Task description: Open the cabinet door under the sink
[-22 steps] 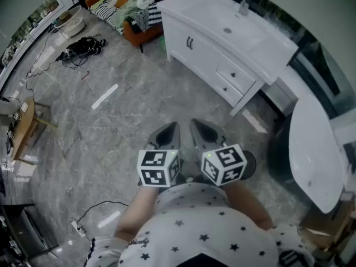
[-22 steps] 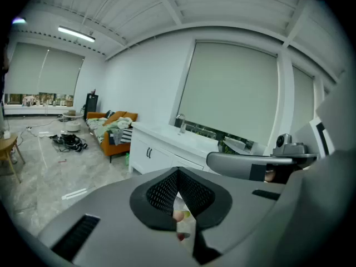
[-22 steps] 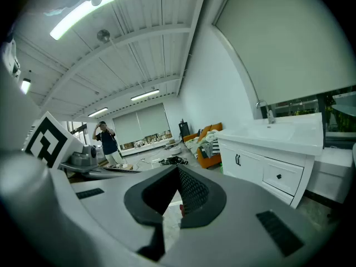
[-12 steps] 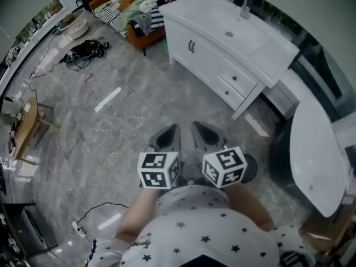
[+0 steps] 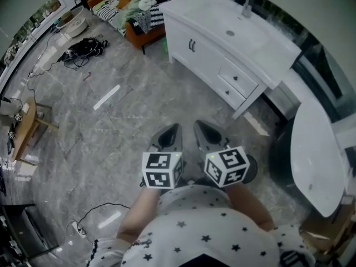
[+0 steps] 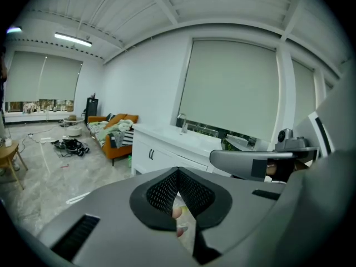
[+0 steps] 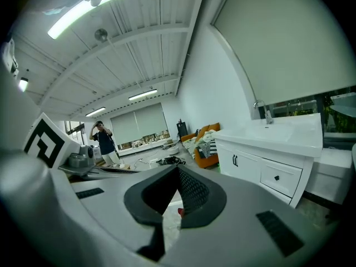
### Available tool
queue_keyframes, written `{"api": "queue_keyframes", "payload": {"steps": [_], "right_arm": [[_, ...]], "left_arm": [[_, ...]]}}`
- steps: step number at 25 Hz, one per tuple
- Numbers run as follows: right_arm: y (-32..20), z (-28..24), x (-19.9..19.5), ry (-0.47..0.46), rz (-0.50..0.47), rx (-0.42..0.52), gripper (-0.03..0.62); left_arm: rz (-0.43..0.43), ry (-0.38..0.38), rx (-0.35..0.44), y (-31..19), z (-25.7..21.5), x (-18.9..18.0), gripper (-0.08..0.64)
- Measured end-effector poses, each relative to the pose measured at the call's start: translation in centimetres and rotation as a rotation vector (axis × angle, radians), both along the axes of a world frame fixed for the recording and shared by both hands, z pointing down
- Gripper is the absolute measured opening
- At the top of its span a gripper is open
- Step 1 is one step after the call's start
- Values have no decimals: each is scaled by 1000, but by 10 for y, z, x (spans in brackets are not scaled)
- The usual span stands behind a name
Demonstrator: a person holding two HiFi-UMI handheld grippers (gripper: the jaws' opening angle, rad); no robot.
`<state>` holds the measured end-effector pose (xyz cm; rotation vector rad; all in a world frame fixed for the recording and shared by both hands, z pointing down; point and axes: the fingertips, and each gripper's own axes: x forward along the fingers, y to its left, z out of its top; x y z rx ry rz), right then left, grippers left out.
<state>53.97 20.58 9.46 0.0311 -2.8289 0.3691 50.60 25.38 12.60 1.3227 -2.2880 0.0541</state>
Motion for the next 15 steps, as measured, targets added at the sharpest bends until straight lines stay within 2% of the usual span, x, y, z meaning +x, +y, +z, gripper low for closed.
{"api": "queue_keyframes", "payload": {"steps": [7, 15], "right_arm": [[-9, 6, -42, 16, 27, -7, 6], [-17, 3, -111, 22, 53, -31, 6]], "left_arm": [[35, 12, -6, -11, 6, -47, 5], [91, 30, -24, -26, 7, -115, 5]]}}
